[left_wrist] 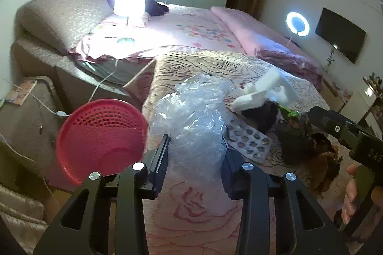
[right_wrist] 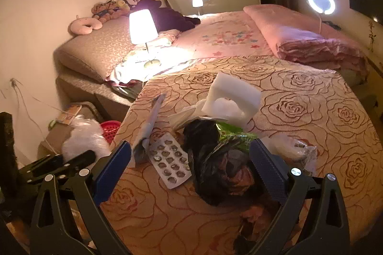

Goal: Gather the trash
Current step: 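Grasp the black plastic bag with the right tool while the left tool holds the clear bag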

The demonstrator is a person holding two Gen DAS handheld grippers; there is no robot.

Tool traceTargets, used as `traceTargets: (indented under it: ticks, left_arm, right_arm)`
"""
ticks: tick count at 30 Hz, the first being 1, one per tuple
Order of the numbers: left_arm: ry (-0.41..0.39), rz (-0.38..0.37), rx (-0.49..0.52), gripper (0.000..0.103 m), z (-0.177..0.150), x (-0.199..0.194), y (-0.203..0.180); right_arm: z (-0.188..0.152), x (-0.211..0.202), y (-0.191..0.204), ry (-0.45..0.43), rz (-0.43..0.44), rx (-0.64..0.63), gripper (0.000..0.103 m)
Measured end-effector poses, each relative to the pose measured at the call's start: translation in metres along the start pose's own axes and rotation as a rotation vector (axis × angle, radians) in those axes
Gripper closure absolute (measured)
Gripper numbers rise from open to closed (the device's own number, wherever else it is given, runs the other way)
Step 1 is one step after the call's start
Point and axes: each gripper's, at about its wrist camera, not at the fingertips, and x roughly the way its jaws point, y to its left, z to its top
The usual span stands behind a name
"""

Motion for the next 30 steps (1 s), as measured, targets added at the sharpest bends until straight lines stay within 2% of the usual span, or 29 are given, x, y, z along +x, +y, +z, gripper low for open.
traceTargets:
  ticks: [8,11,12,14,17,22,23,25,30]
  left_arm:
    - [-0.004,0.014,-0.031,0.066,-0.005,-0.002,0.017]
    - [-0.001,0.016,-0.034,0.066,-0.009,-0.001,0.02]
    - [0.001,0.016,-0.037,0.066,-0.01,0.0,0.02]
    - [0.005,0.015,-0.042,0.066,-0.01,0.001,0.021]
    - [0.004,0.016,-0.045,0.066,-0.011,0.0,0.022]
    - [0.006,0.019,-0.047,0.066,-0.012,0.001,0.023]
    - [0.006,0.023,-0.045,0.066,-0.012,0.0,0.023]
    - [0.005,0.024,-0.045,0.066,-0.011,-0.001,0.024]
    - [-0.018,0.028,-0.046,0.066,-0.01,-0.009,0.026]
  right_arm:
    - [-0.009,0.01,0.0,0.038,-0.051,-0.065,0.009]
    - [-0.019,0.018,-0.008,0.085,-0.066,-0.076,0.021]
    - [-0.023,0.021,-0.012,0.108,-0.057,-0.061,0.028]
    - [-0.029,0.029,-0.016,0.142,-0.059,-0.064,0.032]
    - [-0.033,0.034,-0.008,0.148,-0.07,-0.112,0.037]
    - [-0.037,0.041,0.001,0.141,-0.125,-0.202,0.056]
    - [-0.037,0.041,-0.001,0.139,-0.123,-0.2,0.058]
    - [-0.033,0.036,-0.004,0.142,-0.086,-0.177,0.074]
    - [-0.018,0.023,-0.006,0.138,0.054,-0.103,0.074]
